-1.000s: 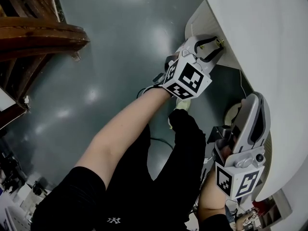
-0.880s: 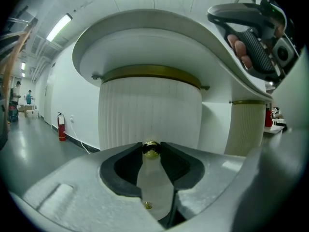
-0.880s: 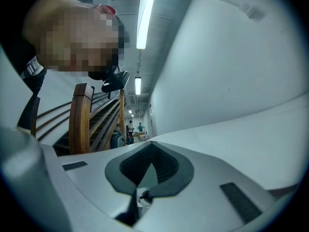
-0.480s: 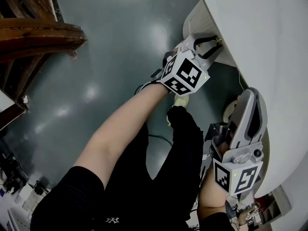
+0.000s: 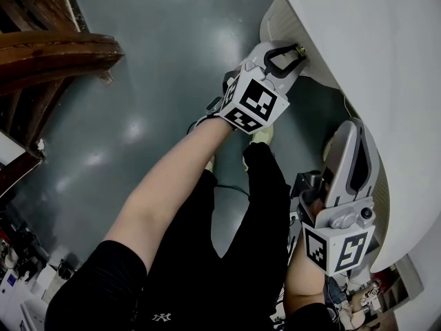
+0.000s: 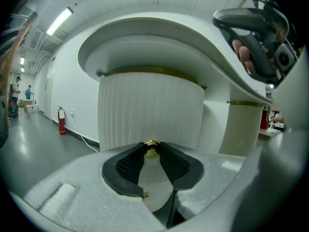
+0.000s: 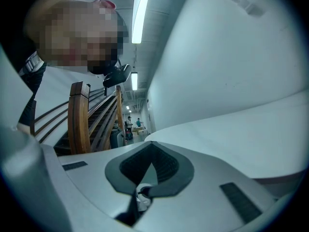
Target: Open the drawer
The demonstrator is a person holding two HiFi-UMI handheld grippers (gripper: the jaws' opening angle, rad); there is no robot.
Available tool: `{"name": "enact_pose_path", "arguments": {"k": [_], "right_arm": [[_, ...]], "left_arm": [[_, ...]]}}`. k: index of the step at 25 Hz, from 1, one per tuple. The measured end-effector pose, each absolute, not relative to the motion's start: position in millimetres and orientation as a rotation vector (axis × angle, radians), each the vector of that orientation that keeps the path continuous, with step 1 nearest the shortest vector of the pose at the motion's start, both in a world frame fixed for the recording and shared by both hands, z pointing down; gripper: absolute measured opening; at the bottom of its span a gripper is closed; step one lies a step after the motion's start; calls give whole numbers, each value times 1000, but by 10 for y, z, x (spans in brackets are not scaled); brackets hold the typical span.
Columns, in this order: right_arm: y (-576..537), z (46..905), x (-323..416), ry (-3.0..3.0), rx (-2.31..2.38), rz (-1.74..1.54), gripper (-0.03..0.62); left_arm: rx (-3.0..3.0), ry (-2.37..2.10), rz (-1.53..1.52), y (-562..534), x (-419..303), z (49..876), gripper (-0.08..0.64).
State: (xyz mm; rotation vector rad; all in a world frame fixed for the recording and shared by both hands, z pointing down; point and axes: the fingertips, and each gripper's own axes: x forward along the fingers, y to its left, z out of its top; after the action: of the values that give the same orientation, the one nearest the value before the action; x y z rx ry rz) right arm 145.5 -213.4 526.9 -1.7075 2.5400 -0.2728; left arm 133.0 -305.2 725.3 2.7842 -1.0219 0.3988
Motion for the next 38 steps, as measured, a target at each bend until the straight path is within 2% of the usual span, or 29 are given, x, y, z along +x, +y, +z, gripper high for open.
{"name": "enact_pose_path", "arguments": {"k": [38], "right_arm": [[-1243,5153,593,2582,-1720,-378,14]], "left_arm": [[2689,-1027,555,-1828,106,7315,109]]}}
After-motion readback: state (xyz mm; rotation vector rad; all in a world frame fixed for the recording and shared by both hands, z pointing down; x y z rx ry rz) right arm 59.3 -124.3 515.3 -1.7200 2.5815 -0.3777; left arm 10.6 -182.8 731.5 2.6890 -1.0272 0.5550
